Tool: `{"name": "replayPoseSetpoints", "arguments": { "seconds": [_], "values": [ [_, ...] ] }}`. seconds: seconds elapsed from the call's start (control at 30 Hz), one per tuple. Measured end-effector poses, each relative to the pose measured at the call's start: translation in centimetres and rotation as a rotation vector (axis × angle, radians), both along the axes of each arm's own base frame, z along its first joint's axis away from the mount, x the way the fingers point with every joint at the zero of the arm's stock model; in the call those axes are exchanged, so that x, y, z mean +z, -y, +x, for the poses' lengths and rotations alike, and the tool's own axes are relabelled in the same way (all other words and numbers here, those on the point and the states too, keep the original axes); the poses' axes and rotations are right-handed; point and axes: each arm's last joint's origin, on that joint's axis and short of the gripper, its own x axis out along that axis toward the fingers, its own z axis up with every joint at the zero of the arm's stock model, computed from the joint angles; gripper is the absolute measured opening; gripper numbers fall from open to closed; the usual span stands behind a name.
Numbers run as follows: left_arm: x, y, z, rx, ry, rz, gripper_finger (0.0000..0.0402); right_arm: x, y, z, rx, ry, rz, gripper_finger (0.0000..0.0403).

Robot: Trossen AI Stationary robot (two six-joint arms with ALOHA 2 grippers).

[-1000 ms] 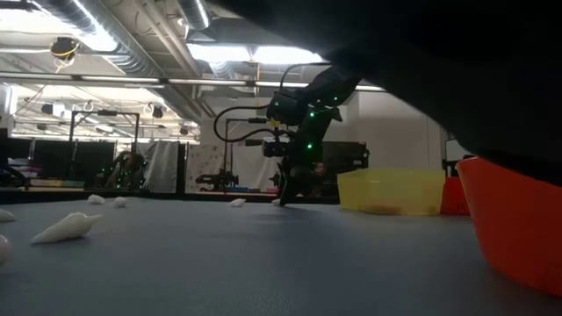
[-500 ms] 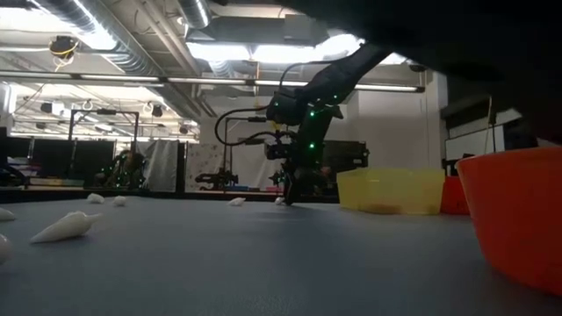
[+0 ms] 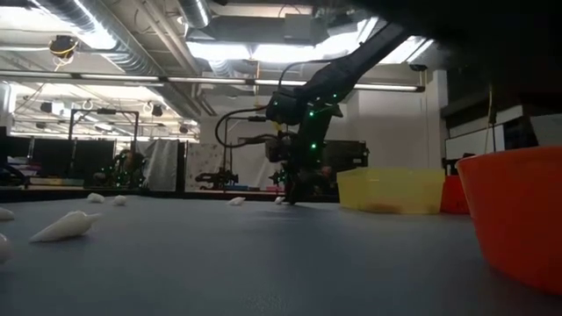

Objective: Sort Halloween decoration
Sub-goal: Put the white ghost toy into the yellow box

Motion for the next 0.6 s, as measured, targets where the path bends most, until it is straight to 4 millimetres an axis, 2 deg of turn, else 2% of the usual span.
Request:
{"name": "replayPoseSetpoints", "arguments": {
  "seconds": [0.23, 0.6],
  "values": [
    [0.02, 0.01, 0.02, 0.0, 0.003, -0.002, 0.0167, 0.58, -0.63, 0.08, 0.07, -0.073, -0.109, 0.0122],
    [0.05, 0.02, 0.04, 0.0, 0.006, -0.003, 0.0167, 0.66, -0.56, 0.05, 0.108, -0.095, -0.132, 0.0122]
  ]
}}
